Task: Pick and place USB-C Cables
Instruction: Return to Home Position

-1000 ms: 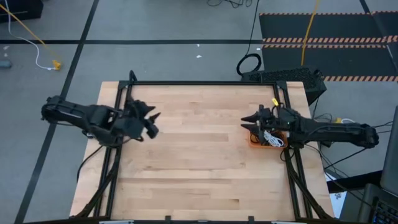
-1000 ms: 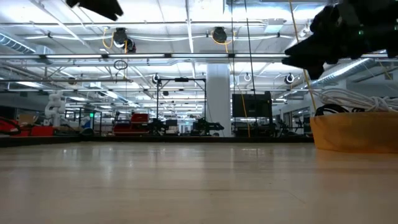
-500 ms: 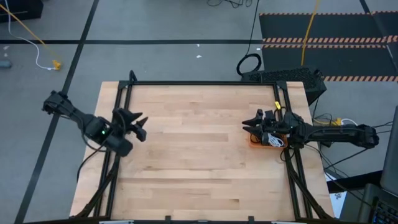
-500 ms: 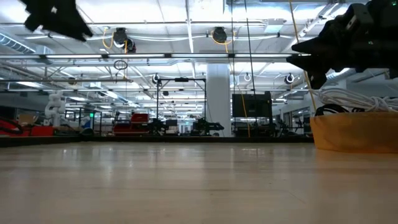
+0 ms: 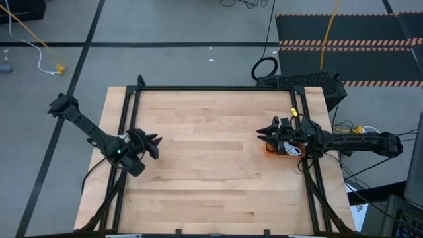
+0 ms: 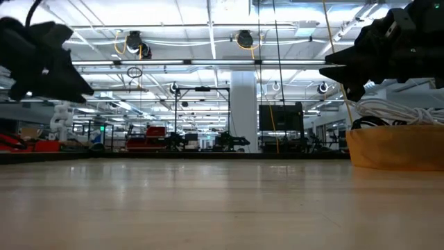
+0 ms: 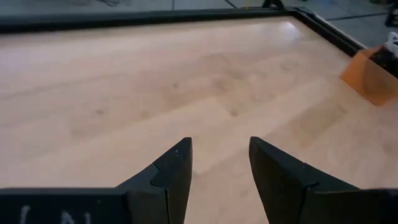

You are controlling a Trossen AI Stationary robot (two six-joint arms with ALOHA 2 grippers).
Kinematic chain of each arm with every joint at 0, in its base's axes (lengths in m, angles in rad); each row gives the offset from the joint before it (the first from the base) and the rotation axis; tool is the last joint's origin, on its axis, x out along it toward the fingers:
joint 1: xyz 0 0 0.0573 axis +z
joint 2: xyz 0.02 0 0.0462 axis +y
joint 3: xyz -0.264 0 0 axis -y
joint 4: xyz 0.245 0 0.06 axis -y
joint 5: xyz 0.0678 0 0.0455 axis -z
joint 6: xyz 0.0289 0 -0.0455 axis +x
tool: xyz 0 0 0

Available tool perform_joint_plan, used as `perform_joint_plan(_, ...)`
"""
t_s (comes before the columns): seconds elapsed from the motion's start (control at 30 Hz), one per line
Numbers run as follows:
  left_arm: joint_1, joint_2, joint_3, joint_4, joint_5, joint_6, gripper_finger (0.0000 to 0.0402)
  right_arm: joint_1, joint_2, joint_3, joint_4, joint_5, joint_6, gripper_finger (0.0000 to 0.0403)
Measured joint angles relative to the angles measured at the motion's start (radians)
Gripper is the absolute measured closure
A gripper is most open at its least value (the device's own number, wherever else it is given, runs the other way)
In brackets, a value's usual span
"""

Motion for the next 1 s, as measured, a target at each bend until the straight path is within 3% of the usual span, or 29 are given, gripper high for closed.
perform_joint_plan(0.27,-0.023,0.000,-0.195,0.497,0.002,0.289,0.0240,0.000,0.000,0.000,0.000,0.000,0.000,0.0264)
perform_joint_plan(0.57,-0.023,0.000,-0.325,0.879,0.002,0.565,0.0240,0.000,0.000,-0.001,0.000,0.000,0.000,0.0264)
perform_joint_plan(0.8,-0.022,0.001,-0.399,1.036,0.002,0.617,0.0240,0.000,0.000,-0.001,0.000,0.000,0.000,0.0264)
perform_joint_plan(1.0,-0.022,0.001,-0.429,1.038,0.002,0.615,0.0240,0.000,0.000,-0.002,0.000,0.000,0.000,0.0264)
